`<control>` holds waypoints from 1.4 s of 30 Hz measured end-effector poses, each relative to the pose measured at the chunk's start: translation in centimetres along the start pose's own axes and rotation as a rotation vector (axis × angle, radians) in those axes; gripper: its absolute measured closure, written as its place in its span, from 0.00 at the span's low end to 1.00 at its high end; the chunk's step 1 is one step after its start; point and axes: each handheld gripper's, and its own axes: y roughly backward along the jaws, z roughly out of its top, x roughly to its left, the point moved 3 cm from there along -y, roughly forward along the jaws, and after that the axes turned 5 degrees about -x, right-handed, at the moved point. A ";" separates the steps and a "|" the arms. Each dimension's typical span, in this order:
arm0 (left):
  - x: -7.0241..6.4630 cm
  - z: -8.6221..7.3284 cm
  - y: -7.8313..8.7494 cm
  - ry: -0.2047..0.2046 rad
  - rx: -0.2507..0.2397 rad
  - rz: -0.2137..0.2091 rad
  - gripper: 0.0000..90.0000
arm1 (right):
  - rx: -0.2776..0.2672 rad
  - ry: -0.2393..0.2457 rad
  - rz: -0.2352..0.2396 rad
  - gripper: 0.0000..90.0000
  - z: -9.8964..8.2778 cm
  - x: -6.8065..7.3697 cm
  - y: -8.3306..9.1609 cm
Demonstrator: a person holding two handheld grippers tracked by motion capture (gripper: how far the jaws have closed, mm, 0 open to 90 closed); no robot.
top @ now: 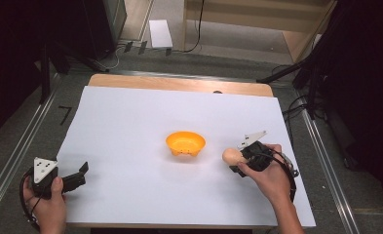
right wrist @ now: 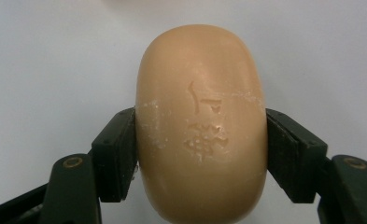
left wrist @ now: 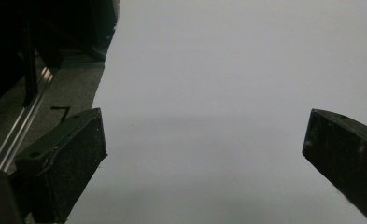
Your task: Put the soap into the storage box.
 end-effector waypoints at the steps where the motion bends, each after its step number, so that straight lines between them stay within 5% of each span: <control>1: 0.0 0.0 0.0 -0.001 0.000 0.000 0.00 | 0.002 0.003 0.001 0.37 0.1 0.0 0.1; 16: 0.0 0.0 0.0 0.002 0.000 0.000 0.00 | 0.002 0.085 0.031 0.37 3.5 -0.2 1.1; 42: 0.0 0.0 0.0 0.000 0.001 -0.003 0.00 | 0.032 0.181 0.090 0.37 7.1 0.7 0.0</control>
